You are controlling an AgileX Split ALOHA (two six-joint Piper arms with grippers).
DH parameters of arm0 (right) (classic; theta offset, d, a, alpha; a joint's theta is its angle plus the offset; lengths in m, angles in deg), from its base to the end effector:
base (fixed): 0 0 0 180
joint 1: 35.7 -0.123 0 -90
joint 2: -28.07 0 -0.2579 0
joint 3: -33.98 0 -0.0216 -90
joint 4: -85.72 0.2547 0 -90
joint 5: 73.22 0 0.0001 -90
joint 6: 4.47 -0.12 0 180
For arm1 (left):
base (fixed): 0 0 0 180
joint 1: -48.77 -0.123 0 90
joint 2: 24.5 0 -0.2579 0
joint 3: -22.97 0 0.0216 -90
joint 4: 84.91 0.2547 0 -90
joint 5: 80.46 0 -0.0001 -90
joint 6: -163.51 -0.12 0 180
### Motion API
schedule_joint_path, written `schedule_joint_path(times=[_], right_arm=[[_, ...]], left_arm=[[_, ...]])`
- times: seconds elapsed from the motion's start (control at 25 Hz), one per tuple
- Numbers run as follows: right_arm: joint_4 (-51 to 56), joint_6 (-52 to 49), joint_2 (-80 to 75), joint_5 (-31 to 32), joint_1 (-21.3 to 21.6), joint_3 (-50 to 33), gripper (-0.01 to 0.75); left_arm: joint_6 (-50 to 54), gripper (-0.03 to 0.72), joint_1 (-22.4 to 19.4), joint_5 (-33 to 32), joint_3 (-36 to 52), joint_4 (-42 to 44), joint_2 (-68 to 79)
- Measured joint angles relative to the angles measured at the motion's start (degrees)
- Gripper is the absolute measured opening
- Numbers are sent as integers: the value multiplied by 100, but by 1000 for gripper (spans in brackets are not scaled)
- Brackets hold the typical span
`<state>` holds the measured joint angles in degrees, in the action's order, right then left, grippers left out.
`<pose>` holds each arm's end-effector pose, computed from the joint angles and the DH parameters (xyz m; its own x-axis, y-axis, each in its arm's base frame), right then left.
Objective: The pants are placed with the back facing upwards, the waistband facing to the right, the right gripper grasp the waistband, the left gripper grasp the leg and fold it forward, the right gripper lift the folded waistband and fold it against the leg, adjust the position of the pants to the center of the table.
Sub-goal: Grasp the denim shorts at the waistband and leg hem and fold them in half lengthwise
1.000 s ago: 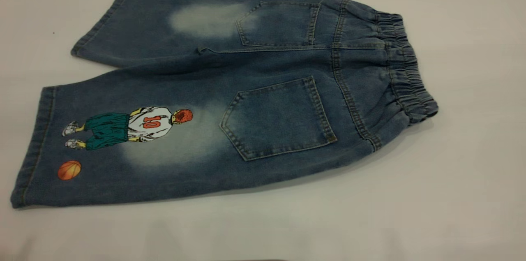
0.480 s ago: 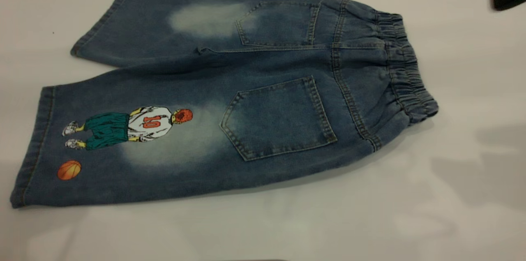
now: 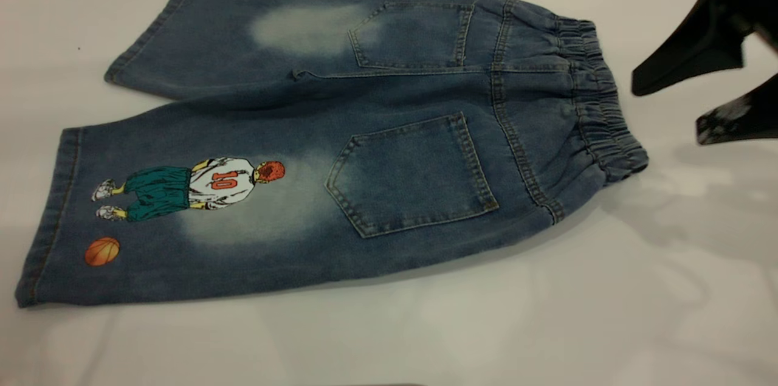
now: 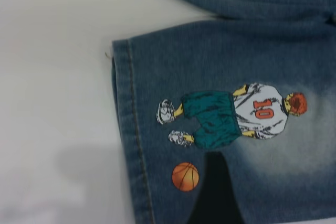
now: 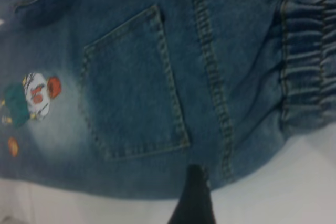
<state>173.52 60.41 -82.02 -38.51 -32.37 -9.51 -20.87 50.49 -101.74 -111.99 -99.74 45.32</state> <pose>0.2663 0.0530 0.0573 -0.9100 0.3674 -0.1920 0.1688 0.7515 0.6378 0.2345 -0.0182 0.1923 -0.7187 -0.1425 -0.6805 -0.0237 0.9832 -0.1808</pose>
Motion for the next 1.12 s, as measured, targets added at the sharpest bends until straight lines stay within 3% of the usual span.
schedule_joint_path(times=[0.32, 0.88, 1.0, 1.12], right_arm=[[1525, 1399, -1252, 138, 0, 35, 545], [1673, 1785, -2222, 743, 0, 630, 528], [1673, 1785, -2286, 754, 0, 638, 426], [1673, 1785, -2303, 715, 0, 638, 215]], left_arm=[[-1, 503, 0, 222, 0, 0, 0], [-1, 503, 0, 267, 0, -2, 0], [-1, 503, 0, 237, 0, -2, 0], [-1, 503, 0, 25, 0, -7, 7]])
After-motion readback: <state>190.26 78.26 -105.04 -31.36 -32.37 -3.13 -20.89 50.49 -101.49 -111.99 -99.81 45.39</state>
